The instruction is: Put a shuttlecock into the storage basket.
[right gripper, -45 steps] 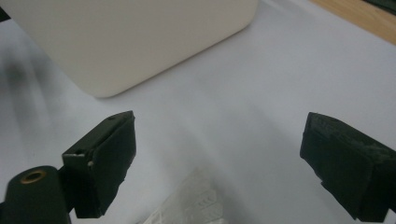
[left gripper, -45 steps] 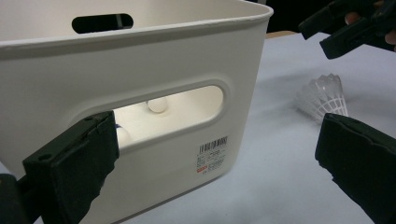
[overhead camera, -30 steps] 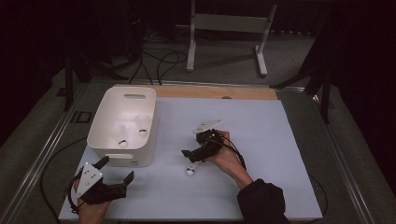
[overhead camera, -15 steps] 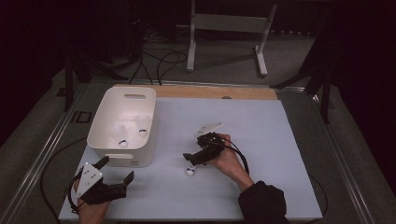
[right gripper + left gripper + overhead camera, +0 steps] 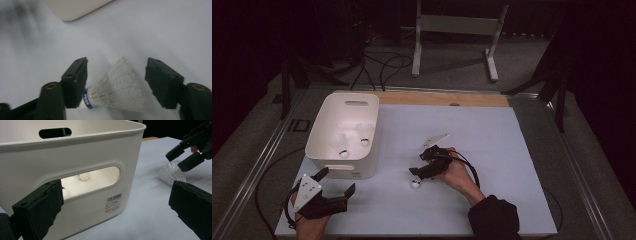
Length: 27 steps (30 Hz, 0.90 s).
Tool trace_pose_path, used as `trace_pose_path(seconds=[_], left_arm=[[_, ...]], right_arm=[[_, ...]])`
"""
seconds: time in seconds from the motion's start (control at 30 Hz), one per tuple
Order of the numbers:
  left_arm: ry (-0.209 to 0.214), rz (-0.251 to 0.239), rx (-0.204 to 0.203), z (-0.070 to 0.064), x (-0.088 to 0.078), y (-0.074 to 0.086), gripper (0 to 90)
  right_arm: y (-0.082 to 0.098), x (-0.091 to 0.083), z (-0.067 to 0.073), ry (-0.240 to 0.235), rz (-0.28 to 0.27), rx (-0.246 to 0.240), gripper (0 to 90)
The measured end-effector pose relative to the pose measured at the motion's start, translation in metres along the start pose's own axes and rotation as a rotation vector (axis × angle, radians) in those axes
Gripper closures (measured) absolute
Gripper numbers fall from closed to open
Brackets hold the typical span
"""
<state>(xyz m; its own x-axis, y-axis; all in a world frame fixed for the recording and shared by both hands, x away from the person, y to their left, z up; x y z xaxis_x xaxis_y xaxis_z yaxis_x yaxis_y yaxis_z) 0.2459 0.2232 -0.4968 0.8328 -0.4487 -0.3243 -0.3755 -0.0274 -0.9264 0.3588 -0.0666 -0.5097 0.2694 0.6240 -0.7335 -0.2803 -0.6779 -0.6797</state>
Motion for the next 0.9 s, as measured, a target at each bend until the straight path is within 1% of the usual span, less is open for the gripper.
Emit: trace_pose_path(seconds=[0.03,0.2,0.27,0.4,0.5,0.57,0.63,0.77,0.8,0.87,0.9], left_arm=[[0.0,0.0,-0.001,0.0,0.0,0.0,0.2],[0.0,-0.001,0.0,0.0,0.0,0.0,0.2],[0.0,-0.001,0.0,0.0,0.0,0.0,0.2],[0.0,-0.001,-0.001,0.0,0.0,0.0,0.2],[0.0,-0.001,0.0,0.0,0.0,0.0,0.1],[-0.001,-0.001,-0.001,0.0,0.0,0.0,0.2],[-0.001,-0.001,0.0,0.0,0.0,0.0,0.2],[-0.001,-0.001,0.0,0.0,0.0,0.0,0.2],[-0.001,-0.001,0.0,0.0,0.0,0.0,0.2],[-0.001,-0.001,0.001,0.0,0.0,0.0,0.2],[-0.002,-0.001,0.0,0.0,0.0,0.0,0.2]], right_arm=[[0.001,0.001,0.001,-0.015,0.016,-0.001,39.2],[0.004,0.004,0.004,-0.054,0.04,-0.001,50.4],[0.005,0.005,0.005,-0.079,0.046,0.001,55.6],[0.005,0.003,0.008,-0.115,0.043,0.001,68.6],[0.005,0.003,0.008,-0.132,0.034,-0.006,74.9],[0.004,0.002,0.007,-0.141,0.012,-0.005,78.5],[0.003,0.0,0.007,-0.138,0.009,0.005,81.7],[0.001,-0.002,0.003,-0.114,-0.015,0.002,87.5],[0.0,-0.003,0.003,-0.106,-0.016,0.013,88.0],[0.0,-0.004,0.0,-0.094,-0.032,0.009,88.9],[-0.001,-0.005,-0.001,-0.082,-0.029,0.013,89.0]])
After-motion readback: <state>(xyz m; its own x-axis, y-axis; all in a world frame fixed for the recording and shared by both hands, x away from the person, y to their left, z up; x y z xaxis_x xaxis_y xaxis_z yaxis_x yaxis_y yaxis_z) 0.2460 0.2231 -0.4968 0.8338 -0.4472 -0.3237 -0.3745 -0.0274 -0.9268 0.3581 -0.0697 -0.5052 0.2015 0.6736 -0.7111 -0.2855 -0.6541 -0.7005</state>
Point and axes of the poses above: each handheld gripper's, and its own axes: x roughly forward along the jaws, y roughly out of its underside, z roughly to its left, the point moved 5 cm from there along x, roughly forward along the jaws, and after that the axes turned 11 degrees about -x, right-handed, at the moved point
